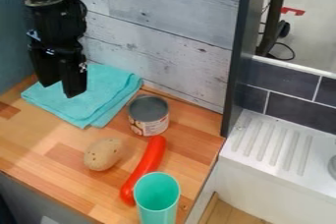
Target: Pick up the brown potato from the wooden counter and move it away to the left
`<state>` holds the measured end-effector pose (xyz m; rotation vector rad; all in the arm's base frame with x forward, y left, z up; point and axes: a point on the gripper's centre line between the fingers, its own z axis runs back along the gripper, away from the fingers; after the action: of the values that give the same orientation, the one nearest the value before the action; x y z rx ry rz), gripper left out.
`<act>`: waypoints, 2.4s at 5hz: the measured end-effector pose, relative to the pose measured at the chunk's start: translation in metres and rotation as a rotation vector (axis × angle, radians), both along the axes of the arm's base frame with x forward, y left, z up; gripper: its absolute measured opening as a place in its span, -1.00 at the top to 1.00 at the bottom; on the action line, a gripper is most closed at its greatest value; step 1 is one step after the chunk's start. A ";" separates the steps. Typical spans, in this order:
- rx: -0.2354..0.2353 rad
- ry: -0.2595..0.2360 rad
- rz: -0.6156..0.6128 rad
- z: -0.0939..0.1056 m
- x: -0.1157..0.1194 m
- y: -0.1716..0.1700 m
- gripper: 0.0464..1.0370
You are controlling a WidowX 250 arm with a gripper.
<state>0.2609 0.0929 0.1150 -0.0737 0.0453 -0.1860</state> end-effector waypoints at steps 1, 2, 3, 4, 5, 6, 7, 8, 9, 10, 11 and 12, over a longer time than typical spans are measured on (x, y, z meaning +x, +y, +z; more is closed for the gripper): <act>-0.009 0.024 0.000 -0.008 -0.003 -0.001 -0.93; -0.016 -0.020 -0.035 -0.024 -0.005 -0.010 -0.93; 0.008 -0.044 -0.096 -0.030 0.001 -0.031 -0.93; 0.004 -0.072 -0.128 -0.035 0.004 -0.036 -0.93; -0.010 -0.030 -0.160 -0.047 0.005 -0.045 -0.93; -0.004 0.010 -0.147 -0.058 -0.001 -0.046 -0.93; -0.016 0.058 -0.170 -0.077 -0.003 -0.051 -0.93; 0.002 0.089 -0.169 -0.089 -0.007 -0.051 -0.93; 0.007 0.126 -0.169 -0.104 -0.009 -0.049 -0.93; 0.030 0.143 -0.143 -0.107 -0.010 -0.046 -0.84; 0.029 0.138 -0.139 -0.107 -0.009 -0.046 -0.36; 0.020 0.124 -0.132 -0.104 -0.010 -0.048 -0.16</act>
<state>0.2508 0.0449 0.0109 -0.0624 0.1756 -0.3126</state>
